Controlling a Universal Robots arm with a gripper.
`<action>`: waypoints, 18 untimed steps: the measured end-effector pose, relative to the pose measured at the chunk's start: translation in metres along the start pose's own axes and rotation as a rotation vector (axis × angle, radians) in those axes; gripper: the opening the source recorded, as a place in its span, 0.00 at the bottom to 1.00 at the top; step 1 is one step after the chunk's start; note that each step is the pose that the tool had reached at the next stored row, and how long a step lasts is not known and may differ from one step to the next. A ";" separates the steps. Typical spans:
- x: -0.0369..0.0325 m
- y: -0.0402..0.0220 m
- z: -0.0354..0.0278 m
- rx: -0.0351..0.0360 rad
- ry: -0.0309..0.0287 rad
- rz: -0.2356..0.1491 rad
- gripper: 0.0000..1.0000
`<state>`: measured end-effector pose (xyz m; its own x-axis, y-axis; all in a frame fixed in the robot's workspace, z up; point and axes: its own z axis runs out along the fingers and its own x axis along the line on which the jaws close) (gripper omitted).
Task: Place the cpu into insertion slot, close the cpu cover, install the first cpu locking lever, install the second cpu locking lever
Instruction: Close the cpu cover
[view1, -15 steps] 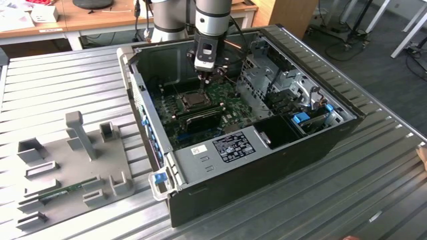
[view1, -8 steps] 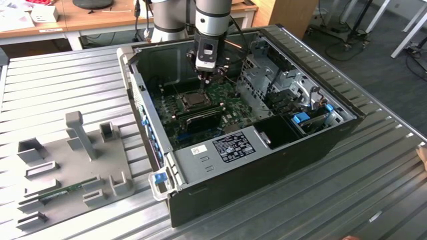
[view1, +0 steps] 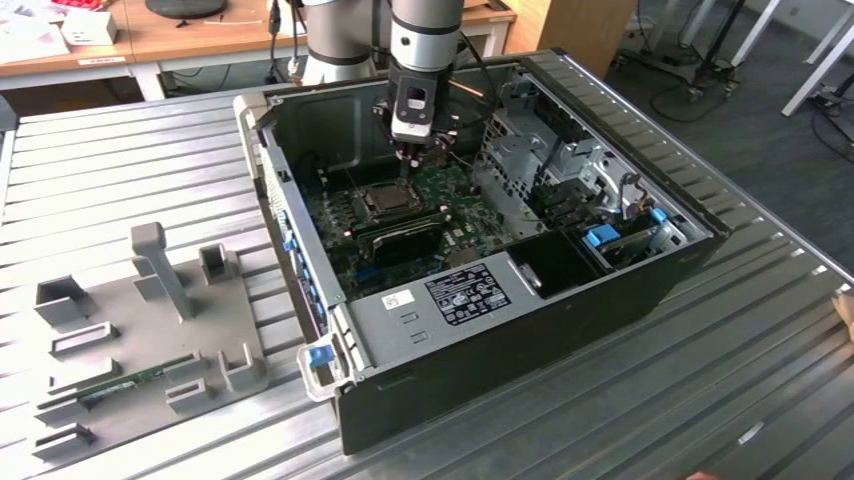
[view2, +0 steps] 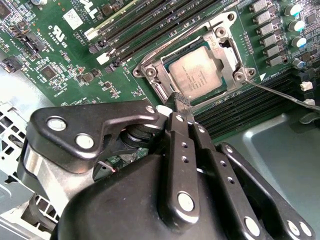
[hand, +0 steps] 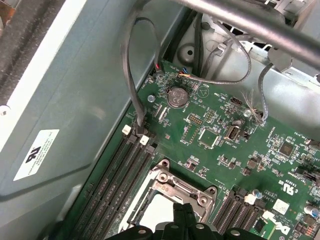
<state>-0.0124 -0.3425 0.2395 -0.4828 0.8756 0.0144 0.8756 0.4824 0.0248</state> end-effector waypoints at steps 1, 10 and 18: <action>0.0000 0.0000 0.0000 0.0001 0.0000 -0.001 0.10; 0.0000 -0.0001 0.0000 0.0002 0.0011 -0.059 0.10; 0.0000 -0.0001 0.0000 0.0007 0.0032 -0.166 0.10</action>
<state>-0.0125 -0.3425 0.2395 -0.6209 0.7838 0.0133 0.7838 0.6204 0.0265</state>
